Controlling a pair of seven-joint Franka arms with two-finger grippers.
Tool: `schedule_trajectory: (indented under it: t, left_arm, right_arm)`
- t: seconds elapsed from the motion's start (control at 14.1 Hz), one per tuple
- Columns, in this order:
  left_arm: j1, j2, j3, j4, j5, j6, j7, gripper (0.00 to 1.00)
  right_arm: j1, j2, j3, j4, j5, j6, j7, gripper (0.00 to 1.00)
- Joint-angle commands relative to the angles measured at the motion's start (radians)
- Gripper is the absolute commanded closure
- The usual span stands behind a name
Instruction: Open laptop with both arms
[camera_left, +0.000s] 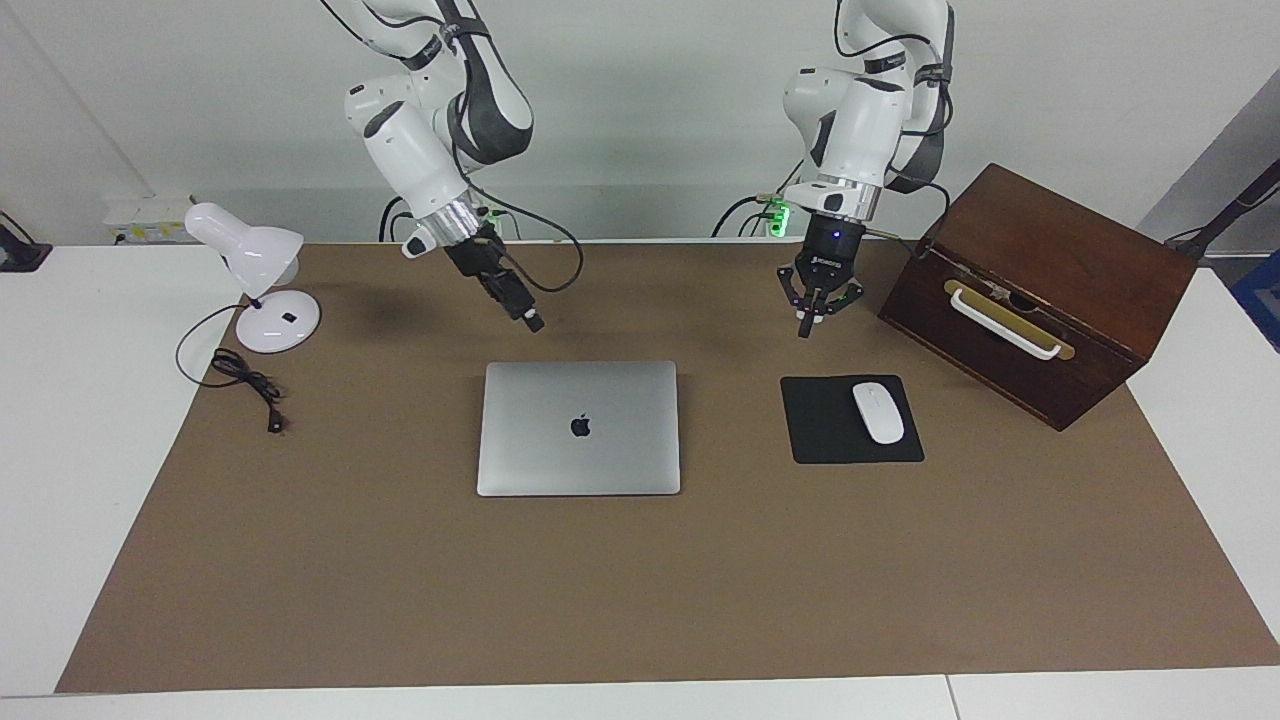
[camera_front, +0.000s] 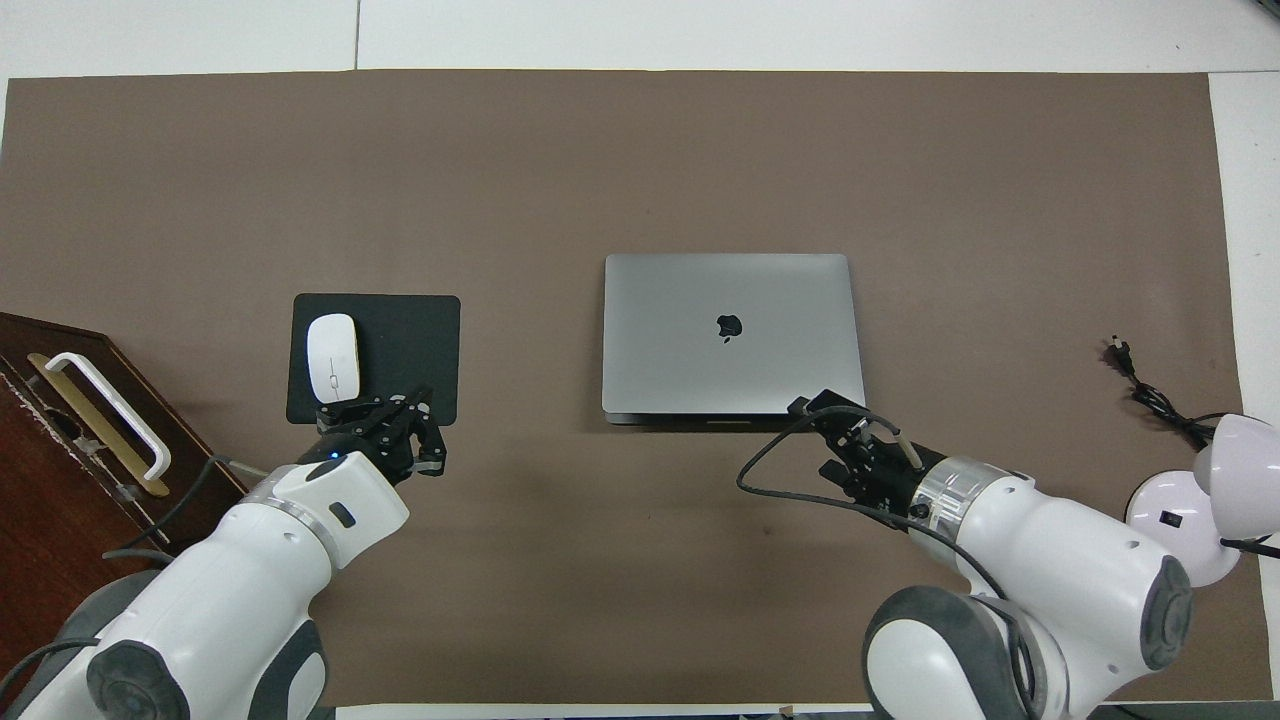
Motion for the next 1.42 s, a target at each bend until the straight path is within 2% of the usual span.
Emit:
schedule_trajectory:
  t: [0.0, 0.28, 0.5, 0.92, 1.35]
  left_arm:
    - [-0.089, 0.015, 0.014, -0.044, -0.012, 0.112, -0.004, 1.0]
    - [-0.221, 0.146, 0.014, -0.079, -0.012, 0.316, -0.021, 1.0]
    - [-0.269, 0.231, 0.014, -0.081, -0.012, 0.408, -0.045, 1.0]
    - [-0.319, 0.332, 0.013, -0.072, -0.011, 0.476, -0.075, 1.0]
    - [-0.319, 0.377, 0.013, -0.024, -0.011, 0.474, -0.087, 1.0]
  right_arm:
    - [0.009, 0.002, 0.005, -0.011, 0.051, 0.021, 0.01, 0.0]
    - [0.055, 0.042, 0.005, -0.018, 0.103, 0.027, 0.008, 0.0]
    - [0.059, 0.085, 0.005, -0.017, 0.103, 0.025, -0.007, 0.0]
    - [0.082, 0.163, 0.005, 0.005, 0.112, 0.068, -0.026, 0.0]
    - [0.087, 0.186, 0.005, 0.025, 0.112, 0.101, -0.042, 0.0]
